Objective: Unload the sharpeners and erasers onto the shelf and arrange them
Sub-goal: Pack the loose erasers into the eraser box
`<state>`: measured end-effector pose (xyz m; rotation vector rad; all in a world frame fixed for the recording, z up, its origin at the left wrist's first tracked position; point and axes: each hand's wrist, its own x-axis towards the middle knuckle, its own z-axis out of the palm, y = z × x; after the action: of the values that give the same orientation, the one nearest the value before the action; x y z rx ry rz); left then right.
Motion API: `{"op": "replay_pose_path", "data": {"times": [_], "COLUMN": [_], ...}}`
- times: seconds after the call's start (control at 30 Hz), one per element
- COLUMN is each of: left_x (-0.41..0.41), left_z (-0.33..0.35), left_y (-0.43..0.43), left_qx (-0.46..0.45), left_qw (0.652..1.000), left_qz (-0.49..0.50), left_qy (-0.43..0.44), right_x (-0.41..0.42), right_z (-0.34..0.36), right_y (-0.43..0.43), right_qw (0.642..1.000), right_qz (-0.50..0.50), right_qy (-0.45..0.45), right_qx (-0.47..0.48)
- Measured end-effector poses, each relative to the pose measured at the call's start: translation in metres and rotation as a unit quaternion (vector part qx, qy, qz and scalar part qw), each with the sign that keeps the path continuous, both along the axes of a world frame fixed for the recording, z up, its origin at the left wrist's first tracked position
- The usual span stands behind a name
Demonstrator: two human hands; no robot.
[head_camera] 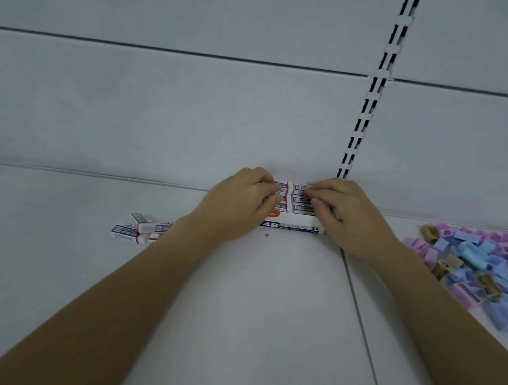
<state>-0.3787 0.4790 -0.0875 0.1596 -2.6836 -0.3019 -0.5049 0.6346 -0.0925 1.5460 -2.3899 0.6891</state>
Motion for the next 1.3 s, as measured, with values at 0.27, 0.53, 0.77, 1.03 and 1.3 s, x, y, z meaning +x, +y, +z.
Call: {"op": "replay_pose_path", "data": {"times": [0.27, 0.53, 0.77, 1.03, 1.3], "left_x": [-0.001, 0.004, 0.020, 0.078, 0.099], "left_z": [0.001, 0.008, 0.027, 0.022, 0.031], "left_y": [0.000, -0.001, -0.024, -0.060, -0.067], "left_qx": [0.003, 0.007, 0.056, 0.099, 0.179], "left_qw": [1.000, 0.998, 0.998, 0.992, 0.971], "left_qz": [-0.009, -0.026, 0.000, 0.077, 0.077], "left_qy": [-0.026, -0.062, -0.007, 0.001, -0.142], "right_x": [0.004, 0.010, 0.029, 0.077, 0.097], "right_z": [0.005, 0.007, 0.009, -0.001, -0.011], "right_y": [0.001, 0.001, -0.010, -0.038, -0.040], "right_qw": [1.000, 1.000, 0.998, 0.984, 0.961], "right_qz": [0.012, 0.019, 0.050, 0.165, 0.269], "right_qy": [-0.009, 0.001, 0.011, 0.063, 0.052], "right_qx": [0.001, 0.008, -0.038, -0.036, 0.030]}}
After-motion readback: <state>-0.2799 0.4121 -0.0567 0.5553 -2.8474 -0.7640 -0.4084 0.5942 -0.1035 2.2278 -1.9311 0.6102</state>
